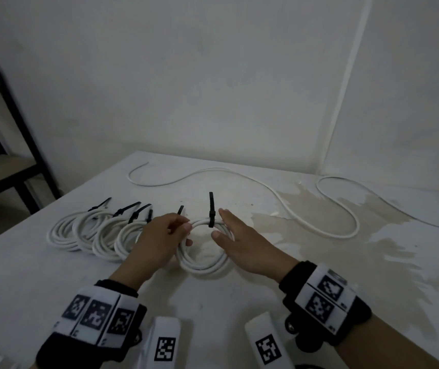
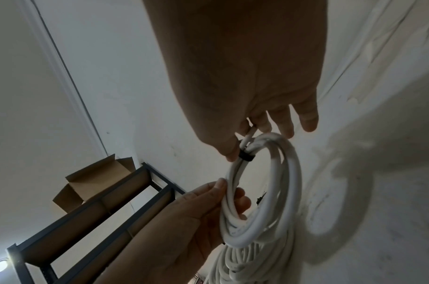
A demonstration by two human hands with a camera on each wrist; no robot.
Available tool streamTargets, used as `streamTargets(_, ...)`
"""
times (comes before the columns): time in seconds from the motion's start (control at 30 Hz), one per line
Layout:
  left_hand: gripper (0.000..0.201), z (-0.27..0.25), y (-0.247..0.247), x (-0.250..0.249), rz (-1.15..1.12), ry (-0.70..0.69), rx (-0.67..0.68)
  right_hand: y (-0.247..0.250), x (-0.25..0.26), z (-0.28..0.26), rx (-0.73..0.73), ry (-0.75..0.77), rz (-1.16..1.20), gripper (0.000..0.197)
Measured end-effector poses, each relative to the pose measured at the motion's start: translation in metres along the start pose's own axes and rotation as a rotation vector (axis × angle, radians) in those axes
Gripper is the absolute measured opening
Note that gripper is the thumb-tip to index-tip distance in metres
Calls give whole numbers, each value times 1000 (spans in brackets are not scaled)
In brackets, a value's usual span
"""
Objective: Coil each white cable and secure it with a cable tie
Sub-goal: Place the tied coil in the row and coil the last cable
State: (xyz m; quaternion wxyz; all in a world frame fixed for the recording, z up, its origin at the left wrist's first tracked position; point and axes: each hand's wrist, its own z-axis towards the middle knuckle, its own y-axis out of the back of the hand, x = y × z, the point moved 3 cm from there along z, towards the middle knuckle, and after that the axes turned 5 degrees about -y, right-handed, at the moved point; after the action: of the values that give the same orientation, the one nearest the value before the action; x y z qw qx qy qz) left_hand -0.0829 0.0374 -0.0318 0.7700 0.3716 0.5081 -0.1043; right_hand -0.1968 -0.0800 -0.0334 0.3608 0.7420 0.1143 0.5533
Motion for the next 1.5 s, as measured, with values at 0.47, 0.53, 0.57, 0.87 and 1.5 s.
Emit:
streamTargets(0.47, 18, 24, 16, 24, 463, -3, -48, -26, 0, 27, 155, -16, -129, 52)
streamTargets(0.53, 18, 25, 16, 25, 486, -12, -46, -27, -1, 27, 155, -19, -126, 52)
streamTargets(0.57, 18, 25, 16, 25, 488, -14, -47, -26, -2, 27, 156, -16, -120, 51)
streamTargets(0.87, 24, 42, 36, -1, 531, -76, -105, 28, -17, 44, -27, -66, -90, 50)
streamTargets(1.5, 31, 151, -30, -37, 827, -103, 243, 96, -89, 132, -141, -489, -501, 44)
